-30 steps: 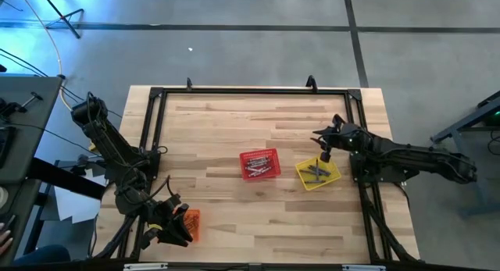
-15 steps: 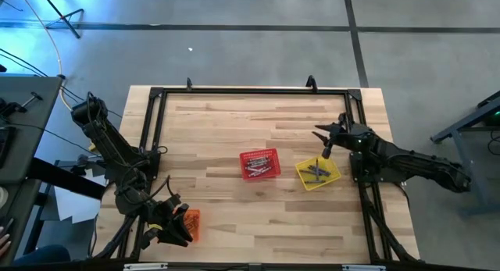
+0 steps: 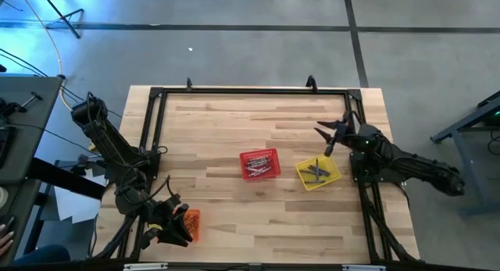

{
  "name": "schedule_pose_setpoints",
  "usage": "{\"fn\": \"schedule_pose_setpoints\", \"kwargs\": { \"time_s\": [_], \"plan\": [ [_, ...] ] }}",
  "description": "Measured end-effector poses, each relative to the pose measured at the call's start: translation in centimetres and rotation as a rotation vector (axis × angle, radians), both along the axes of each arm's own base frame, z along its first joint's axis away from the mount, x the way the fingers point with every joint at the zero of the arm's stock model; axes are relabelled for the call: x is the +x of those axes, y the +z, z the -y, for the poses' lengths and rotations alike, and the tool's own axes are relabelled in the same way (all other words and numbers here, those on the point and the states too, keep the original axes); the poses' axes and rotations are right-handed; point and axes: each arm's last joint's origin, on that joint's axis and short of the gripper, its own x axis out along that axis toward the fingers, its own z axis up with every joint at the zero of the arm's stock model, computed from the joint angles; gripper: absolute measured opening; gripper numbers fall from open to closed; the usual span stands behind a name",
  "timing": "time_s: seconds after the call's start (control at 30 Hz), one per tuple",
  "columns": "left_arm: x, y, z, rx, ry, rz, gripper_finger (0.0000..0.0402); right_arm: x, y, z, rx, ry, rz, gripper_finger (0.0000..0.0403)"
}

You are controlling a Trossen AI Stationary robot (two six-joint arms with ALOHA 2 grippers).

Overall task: Sort crayons
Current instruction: Return to Home Position

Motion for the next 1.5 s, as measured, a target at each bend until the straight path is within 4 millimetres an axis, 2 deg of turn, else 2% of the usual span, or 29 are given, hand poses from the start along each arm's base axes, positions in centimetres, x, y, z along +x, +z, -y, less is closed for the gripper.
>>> {"fn": "schedule_pose_setpoints", "kwargs": {
  "time_s": [0.37, 0.63, 0.77, 0.87, 1.5],
  "plan": [
    [0.0, 0.0, 0.0, 0.0, 0.0, 0.0, 0.0099, -0.9, 1.5, -0.4, -0.074, 0.0, 0.163, 0.0112],
    [0.0, 0.0, 0.0, -0.004, -0.007, 0.0, 0.0099, -0.9, 1.3, -0.4, -0.068, 0.0, 0.148, 0.0112],
    [-0.1, 1.3, 0.1, -0.191, -0.058, 0.021, 0.0099, -0.9, 1.3, -0.4, -0.068, 0.0, 0.148, 0.0112],
    [-0.2, 1.5, 0.1, -0.242, -0.082, 0.009, 0.0099, -0.9, 1.3, -0.4, -0.067, 0.0, 0.148, 0.0112],
    [-0.2, 0.8, 0.2, -0.144, -0.08, -0.005, 0.0099, -0.9, 1.3, -0.4, -0.067, 0.001, 0.148, 0.0112]
  ]
}}
